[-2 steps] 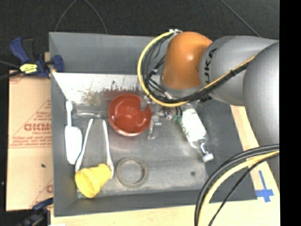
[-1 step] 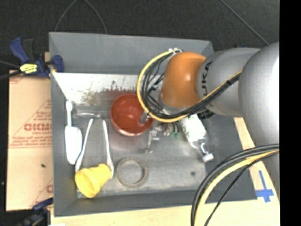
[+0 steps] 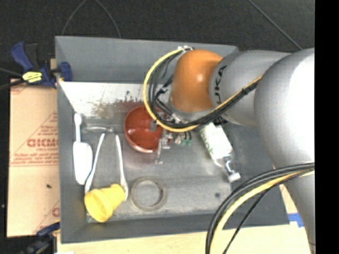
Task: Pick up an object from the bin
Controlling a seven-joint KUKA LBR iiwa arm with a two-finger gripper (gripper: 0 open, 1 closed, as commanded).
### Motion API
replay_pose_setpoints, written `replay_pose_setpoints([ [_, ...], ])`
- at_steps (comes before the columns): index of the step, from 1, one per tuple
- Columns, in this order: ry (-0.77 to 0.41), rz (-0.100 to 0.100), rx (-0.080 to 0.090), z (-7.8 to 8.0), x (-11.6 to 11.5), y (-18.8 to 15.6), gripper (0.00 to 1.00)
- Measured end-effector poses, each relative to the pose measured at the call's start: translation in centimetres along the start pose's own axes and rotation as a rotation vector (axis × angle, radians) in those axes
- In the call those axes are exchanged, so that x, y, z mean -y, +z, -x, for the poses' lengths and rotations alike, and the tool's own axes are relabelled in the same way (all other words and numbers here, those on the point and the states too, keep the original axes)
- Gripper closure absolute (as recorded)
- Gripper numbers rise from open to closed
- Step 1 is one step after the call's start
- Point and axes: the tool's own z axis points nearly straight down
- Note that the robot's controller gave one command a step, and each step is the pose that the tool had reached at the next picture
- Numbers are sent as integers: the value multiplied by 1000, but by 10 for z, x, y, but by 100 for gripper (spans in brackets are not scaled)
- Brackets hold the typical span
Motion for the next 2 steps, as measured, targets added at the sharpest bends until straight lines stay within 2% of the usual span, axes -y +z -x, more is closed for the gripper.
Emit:
replay_pose_setpoints([
  [1, -4, -2, -8, -9, 6, -51, 100],
  [2, -4, -2, -7, -9, 6, -51, 100],
])
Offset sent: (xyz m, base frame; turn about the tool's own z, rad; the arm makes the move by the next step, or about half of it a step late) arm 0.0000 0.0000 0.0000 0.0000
